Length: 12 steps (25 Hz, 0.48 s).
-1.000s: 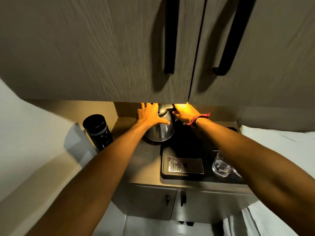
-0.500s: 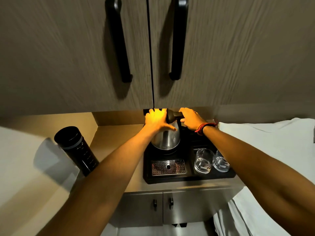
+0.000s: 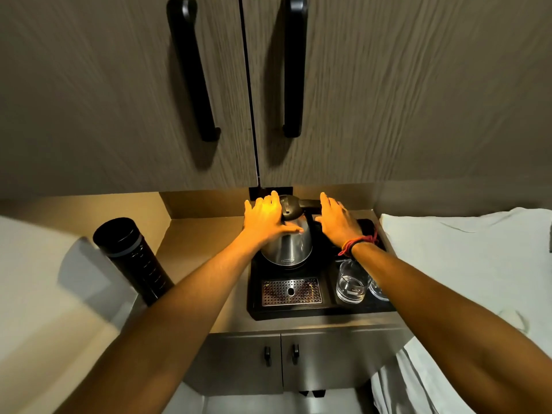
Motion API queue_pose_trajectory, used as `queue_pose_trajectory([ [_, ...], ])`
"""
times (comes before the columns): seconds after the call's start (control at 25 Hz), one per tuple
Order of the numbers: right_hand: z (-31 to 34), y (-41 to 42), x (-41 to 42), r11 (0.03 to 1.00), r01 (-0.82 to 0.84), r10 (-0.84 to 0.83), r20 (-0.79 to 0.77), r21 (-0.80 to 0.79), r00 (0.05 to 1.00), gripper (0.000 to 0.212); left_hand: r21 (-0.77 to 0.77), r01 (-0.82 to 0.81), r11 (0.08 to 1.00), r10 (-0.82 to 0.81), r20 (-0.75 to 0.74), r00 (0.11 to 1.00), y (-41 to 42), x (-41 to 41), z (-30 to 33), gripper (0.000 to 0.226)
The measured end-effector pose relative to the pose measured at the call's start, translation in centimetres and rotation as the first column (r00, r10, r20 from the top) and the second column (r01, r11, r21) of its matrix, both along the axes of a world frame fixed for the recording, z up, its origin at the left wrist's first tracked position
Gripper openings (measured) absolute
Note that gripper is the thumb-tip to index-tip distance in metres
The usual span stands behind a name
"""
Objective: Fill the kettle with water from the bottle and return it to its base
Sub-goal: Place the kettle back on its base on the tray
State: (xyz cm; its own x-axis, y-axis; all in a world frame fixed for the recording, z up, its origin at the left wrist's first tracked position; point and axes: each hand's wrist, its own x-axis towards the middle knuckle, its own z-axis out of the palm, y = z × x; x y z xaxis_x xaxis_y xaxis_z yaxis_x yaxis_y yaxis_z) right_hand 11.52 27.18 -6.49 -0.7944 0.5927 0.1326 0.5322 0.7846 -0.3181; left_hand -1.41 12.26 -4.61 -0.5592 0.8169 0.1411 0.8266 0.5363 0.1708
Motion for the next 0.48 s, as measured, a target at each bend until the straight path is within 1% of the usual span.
queue_pose_trajectory([
  [0.08, -0.5, 0.0, 0.3, 0.995, 0.022, -0.025, 0.030, 0.098, 0.999, 0.060, 0.033, 0.013, 0.999, -0.012, -0.032, 0.999, -0.8, 0.1, -0.7, 0.113],
  [0.16, -0.6, 0.0, 0.2, 0.986, 0.033, -0.041, 0.045, 0.163, 0.998, 0.056, 0.015, 0.004, 1.000, -0.003, -0.054, 0.999, -1.6, 0.4, -1.2, 0.111],
  [0.32, -0.6, -0.6, -0.3, 0.982, 0.059, -0.071, 0.060, 0.181, 0.996, 0.056, -0.002, -0.040, 0.999, 0.040, -0.048, 0.998, -2.1, 0.9, -1.2, 0.110],
  [0.4, -0.6, -0.9, -0.2, 0.981, 0.047, -0.061, 0.068, 0.189, 0.996, 0.061, -0.053, -0.069, 0.996, 0.067, -0.041, 0.997, -2.1, 1.1, -1.0, 0.109],
  [0.48, -0.2, -1.8, 0.7, 0.974, 0.039, -0.061, 0.093, 0.222, 0.994, 0.067, -0.091, -0.090, 0.992, 0.084, -0.077, 0.994, -2.5, 1.8, -0.5, 0.107],
])
